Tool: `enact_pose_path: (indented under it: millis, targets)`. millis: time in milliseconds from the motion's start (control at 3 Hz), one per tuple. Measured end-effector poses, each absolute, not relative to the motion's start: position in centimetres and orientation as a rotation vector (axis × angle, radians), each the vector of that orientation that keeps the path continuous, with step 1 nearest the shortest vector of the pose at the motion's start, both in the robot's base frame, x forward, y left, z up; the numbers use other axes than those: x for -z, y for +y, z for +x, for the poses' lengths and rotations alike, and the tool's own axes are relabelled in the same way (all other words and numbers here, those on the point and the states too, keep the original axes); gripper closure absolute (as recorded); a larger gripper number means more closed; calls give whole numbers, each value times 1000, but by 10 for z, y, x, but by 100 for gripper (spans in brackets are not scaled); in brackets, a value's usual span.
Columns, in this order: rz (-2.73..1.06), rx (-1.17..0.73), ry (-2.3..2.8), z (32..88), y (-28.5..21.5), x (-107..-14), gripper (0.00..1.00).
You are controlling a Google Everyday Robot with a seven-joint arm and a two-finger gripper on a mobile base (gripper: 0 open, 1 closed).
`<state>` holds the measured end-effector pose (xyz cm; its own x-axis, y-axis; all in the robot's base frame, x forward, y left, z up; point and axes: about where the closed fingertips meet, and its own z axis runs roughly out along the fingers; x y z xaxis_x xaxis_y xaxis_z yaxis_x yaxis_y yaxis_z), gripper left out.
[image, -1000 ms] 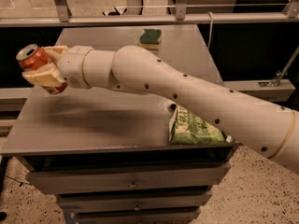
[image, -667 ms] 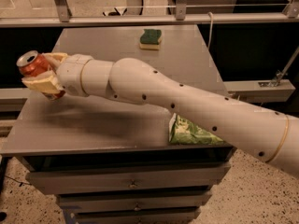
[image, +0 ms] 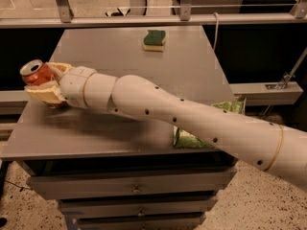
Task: Place coke can upright
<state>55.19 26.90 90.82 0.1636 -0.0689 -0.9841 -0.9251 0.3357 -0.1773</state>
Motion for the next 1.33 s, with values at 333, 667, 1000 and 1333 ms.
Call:
enact_pose_path:
  millis: [333,667,1000,1333]
  targets:
    - [-1049,-830,1272,553,265,-897,100]
    - [-1046,-844,1305,553,259,-886,86]
    - [-1046,-845,1306,553,259,-889,62]
    - [-1046,-845,1306,553,259,-890,38]
